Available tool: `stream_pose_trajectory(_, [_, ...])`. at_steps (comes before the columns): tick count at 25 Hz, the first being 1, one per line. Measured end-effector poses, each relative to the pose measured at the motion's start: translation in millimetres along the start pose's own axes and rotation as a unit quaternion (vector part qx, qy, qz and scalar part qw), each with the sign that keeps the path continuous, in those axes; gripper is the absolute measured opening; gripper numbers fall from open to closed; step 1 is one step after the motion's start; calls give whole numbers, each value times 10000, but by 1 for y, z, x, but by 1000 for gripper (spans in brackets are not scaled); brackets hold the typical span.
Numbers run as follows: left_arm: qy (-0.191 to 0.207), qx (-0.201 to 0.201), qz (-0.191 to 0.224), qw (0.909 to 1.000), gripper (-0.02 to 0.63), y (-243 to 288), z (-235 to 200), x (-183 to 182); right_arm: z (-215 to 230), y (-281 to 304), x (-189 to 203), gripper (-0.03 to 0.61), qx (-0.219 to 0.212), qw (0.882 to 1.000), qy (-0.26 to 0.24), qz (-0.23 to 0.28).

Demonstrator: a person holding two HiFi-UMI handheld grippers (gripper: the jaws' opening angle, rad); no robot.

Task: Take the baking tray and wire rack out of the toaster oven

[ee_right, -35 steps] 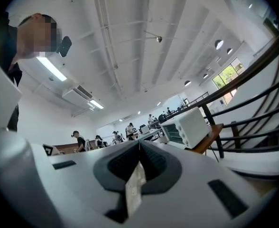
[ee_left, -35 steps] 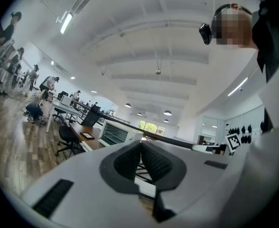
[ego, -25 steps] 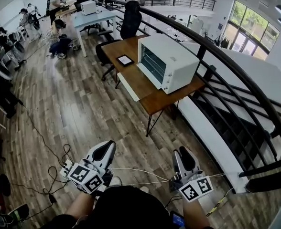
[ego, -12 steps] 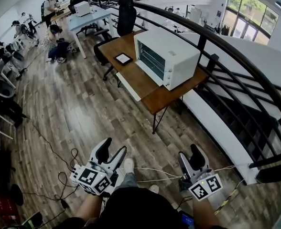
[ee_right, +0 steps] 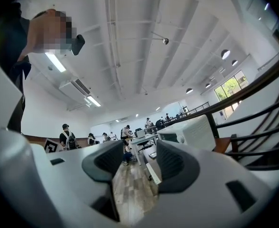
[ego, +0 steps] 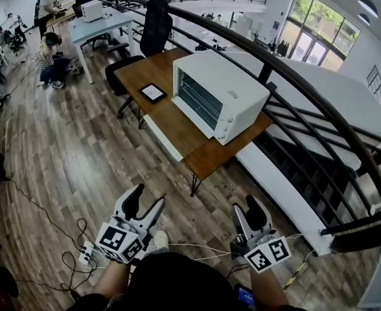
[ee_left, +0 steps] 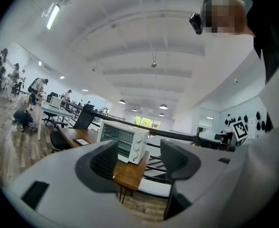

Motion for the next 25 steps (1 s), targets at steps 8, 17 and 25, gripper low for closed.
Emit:
stream_pose_trajectory(8, [8, 224, 151, 9996, 273, 24, -79, -29, -6, 95, 5, 175, 223, 9996, -96, 110])
stream_pose_trajectory(17, [-210, 182, -17, 9996, 273, 38, -123, -20, -13, 146, 16, 160, 46, 9991, -311, -296])
stream_pose_trajectory(25, [-231, 175, -162, 9994, 273, 85, -138, -19, 33, 185, 12, 150, 55, 9989, -258, -375])
Point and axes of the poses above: the fingertips, and each gripper's own axes: y forward along the fingers, z to its right, x out of its underside, the point moved 8 cm from there along -y, backward along the fingers, and after that the axes turned 9 degrees about -x, right-handed, at the moved point
